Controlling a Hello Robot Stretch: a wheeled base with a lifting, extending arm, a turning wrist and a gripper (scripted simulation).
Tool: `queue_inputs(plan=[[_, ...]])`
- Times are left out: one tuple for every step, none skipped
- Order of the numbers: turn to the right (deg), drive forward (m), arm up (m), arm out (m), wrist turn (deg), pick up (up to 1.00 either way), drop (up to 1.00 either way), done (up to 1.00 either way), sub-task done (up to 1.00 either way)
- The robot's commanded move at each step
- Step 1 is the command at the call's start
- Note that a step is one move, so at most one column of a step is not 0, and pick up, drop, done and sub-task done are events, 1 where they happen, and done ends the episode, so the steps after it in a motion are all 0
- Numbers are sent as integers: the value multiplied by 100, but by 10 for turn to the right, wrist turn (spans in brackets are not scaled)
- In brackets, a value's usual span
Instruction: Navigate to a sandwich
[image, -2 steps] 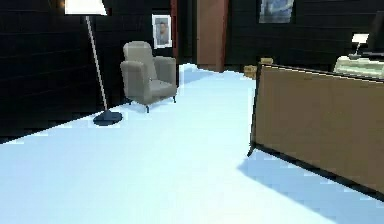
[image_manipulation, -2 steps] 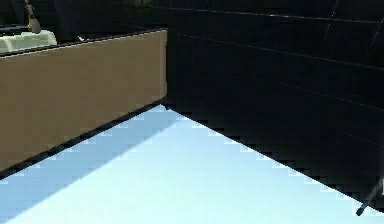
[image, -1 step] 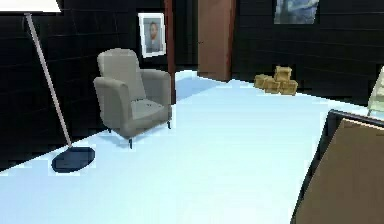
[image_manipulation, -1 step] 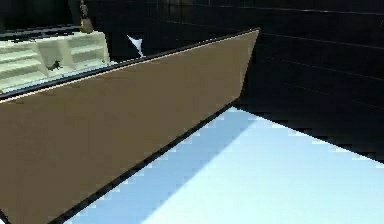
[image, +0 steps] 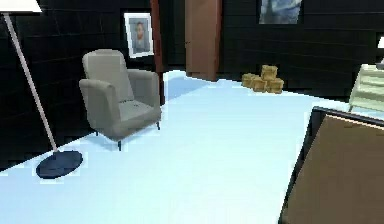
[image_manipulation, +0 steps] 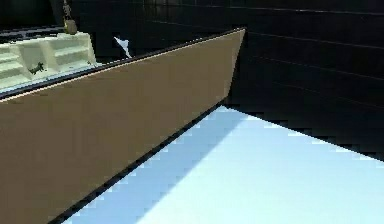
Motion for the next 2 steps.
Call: queue_inputs(plan=[[0, 100, 0, 0, 0, 0, 0, 0, 0], [150, 0, 0, 0, 0, 0, 0, 0, 0]])
